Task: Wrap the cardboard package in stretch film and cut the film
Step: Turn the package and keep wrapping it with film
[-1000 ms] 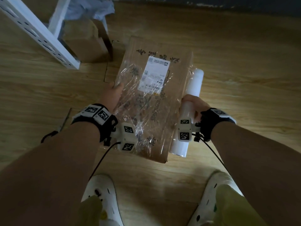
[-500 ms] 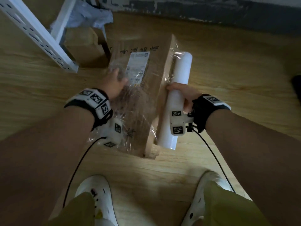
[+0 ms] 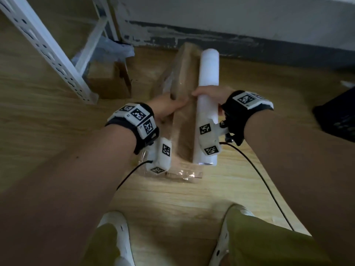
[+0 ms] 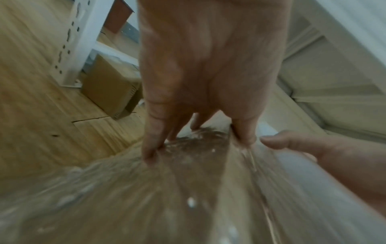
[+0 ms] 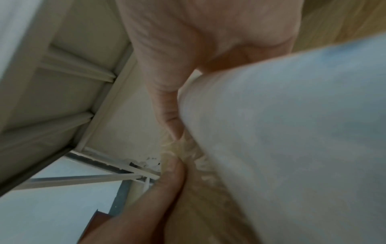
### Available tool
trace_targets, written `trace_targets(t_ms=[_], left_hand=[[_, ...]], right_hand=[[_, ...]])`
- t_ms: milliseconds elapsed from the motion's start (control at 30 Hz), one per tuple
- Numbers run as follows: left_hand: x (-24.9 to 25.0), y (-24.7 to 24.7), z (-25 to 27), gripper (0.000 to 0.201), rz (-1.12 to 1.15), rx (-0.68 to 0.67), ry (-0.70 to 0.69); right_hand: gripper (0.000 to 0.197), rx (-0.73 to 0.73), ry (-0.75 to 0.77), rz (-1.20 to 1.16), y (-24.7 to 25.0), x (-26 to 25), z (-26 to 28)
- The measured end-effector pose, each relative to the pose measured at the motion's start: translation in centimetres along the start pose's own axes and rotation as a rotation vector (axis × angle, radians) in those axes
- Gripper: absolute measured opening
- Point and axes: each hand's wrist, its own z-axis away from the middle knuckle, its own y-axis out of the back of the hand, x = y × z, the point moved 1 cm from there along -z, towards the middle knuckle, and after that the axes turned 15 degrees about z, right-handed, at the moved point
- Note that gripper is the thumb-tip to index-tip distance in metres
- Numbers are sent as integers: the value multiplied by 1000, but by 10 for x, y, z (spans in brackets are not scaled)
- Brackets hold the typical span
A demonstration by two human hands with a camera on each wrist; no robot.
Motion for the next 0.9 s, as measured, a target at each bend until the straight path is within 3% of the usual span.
trace_targets(t_ms=[67, 133, 200, 267, 367, 533, 667, 767, 900], left_hand=[[-5, 7, 3, 59, 9, 1, 45], [-6, 14, 3, 65, 43, 2, 58], [-6, 18, 1, 70, 36, 20, -3], [-3, 22, 0, 77, -71, 84, -73], [0, 22, 0, 74, -335, 73, -192], [1, 23, -4, 58, -566, 83, -206], [1, 30, -3, 55, -598, 101, -137], [-1, 34, -1, 53, -632, 123, -111], [-2, 41, 1, 53, -637, 124, -96]], right_hand=[[60, -78, 24, -57, -8, -1, 4], [35, -106, 47, -105, -15, -3, 5], [29, -98, 65, -123, -18, -6, 4], [29, -111, 85, -110, -19, -11, 3], [30, -100, 76, -98, -17, -14, 4], [87, 8, 46, -65, -18, -12, -5], [83, 10, 52, -67, -19, -12, 0], [61, -56, 50, -116, -20, -13, 3], [65, -84, 30, -133, -20, -8, -3]])
